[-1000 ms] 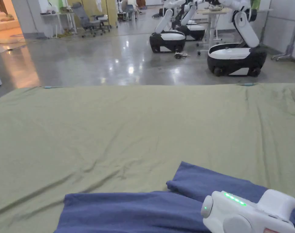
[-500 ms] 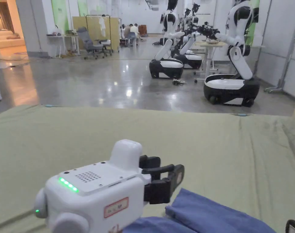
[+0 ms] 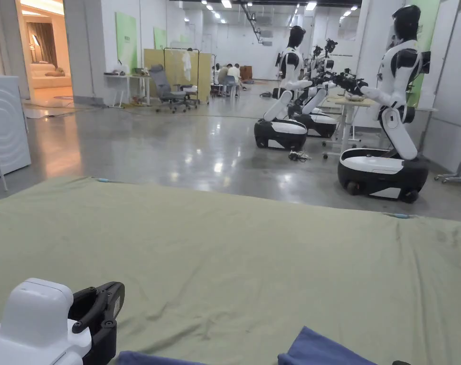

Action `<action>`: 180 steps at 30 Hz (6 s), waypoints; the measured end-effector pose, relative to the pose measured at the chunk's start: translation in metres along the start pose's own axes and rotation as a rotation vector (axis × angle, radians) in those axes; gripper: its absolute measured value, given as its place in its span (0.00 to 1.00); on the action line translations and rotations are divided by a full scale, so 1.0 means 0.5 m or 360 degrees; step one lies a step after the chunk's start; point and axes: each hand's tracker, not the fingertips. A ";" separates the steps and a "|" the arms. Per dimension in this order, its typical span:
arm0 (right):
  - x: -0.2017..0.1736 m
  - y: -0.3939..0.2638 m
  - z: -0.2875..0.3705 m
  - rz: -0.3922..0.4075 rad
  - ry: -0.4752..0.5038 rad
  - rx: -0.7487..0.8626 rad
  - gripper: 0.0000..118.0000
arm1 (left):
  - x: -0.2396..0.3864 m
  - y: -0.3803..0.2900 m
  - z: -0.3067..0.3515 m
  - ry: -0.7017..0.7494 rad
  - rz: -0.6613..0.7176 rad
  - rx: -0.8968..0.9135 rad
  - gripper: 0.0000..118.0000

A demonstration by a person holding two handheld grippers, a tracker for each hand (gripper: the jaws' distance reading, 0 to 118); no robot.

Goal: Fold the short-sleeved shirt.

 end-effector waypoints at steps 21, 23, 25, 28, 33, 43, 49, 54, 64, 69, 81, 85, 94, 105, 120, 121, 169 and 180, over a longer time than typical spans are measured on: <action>0.039 -0.034 0.008 -0.0113 -0.0025 -0.0076 0.00 | -0.124 -0.106 -0.230 -0.0216 0.0432 -0.0694 0.48; 0.045 -0.040 0.010 -0.0121 -0.0031 -0.0091 0.00 | -0.141 -0.130 -0.292 -0.0180 0.0474 -0.0842 0.48; 0.048 -0.044 0.011 -0.0144 -0.0042 -0.0114 0.00 | -0.160 -0.159 -0.349 -0.0116 0.0495 -0.0992 0.48; 0.061 -0.054 0.010 -0.0182 -0.0068 -0.0145 0.00 | -0.172 -0.204 -0.409 -0.0043 0.0512 -0.1161 0.47; 0.087 -0.068 0.014 -0.0253 -0.0109 -0.0194 0.00 | -0.163 -0.257 -0.443 -0.0028 0.0522 -0.1260 0.42; 0.120 -0.078 0.032 -0.0260 -0.0262 -0.0260 0.00 | -0.050 -0.255 -0.469 0.0073 -0.0166 -0.1403 0.13; 0.251 -0.106 0.102 -0.0595 -0.0494 -0.0240 0.57 | -0.059 -0.248 -0.478 0.0039 -0.0106 -0.1462 0.13; 0.303 -0.168 0.092 -0.0829 -0.0427 -0.0402 0.62 | -0.057 -0.247 -0.464 0.0020 -0.0079 -0.1459 0.13; 0.307 -0.239 -0.012 -0.0873 -0.0479 -0.0721 0.34 | -0.061 -0.248 -0.466 0.0009 -0.0040 -0.1462 0.13; 0.277 -0.239 -0.019 -0.0769 -0.0385 -0.0682 0.05 | -0.064 -0.254 -0.447 0.0016 -0.0011 -0.1358 0.11; 0.250 0.038 0.037 -0.0417 -0.0265 -0.0112 0.05 | -0.194 0.076 -0.253 -0.0149 0.0403 -0.0416 0.05; 0.254 0.129 0.023 -0.0409 -0.0185 0.0002 0.05 | -0.237 0.199 -0.225 -0.0136 0.0407 -0.0241 0.05; 0.264 0.367 -0.047 -0.0246 -0.0135 0.0204 0.05 | -0.246 0.386 -0.257 -0.0065 0.0307 -0.0049 0.05; 0.275 0.603 -0.187 -0.0147 -0.0206 0.0271 0.05 | -0.230 0.538 -0.418 0.0052 0.0180 0.0028 0.05; 0.274 0.556 -0.421 -0.0052 -0.0311 0.0187 0.05 | -0.225 0.447 -0.571 0.0146 0.0224 -0.0021 0.05; 0.276 0.526 -0.417 -0.0055 -0.0292 0.0137 0.05 | -0.224 0.416 -0.554 0.0126 0.0205 -0.0068 0.05; 0.025 -0.006 0.054 -0.0063 -0.0053 0.0050 0.60 | -0.045 -0.065 0.072 0.0111 -0.0027 0.0032 0.43; -0.007 -0.026 0.011 -0.0010 -0.0053 -0.0042 0.00 | -0.051 -0.077 0.083 0.0105 0.0028 -0.0038 0.03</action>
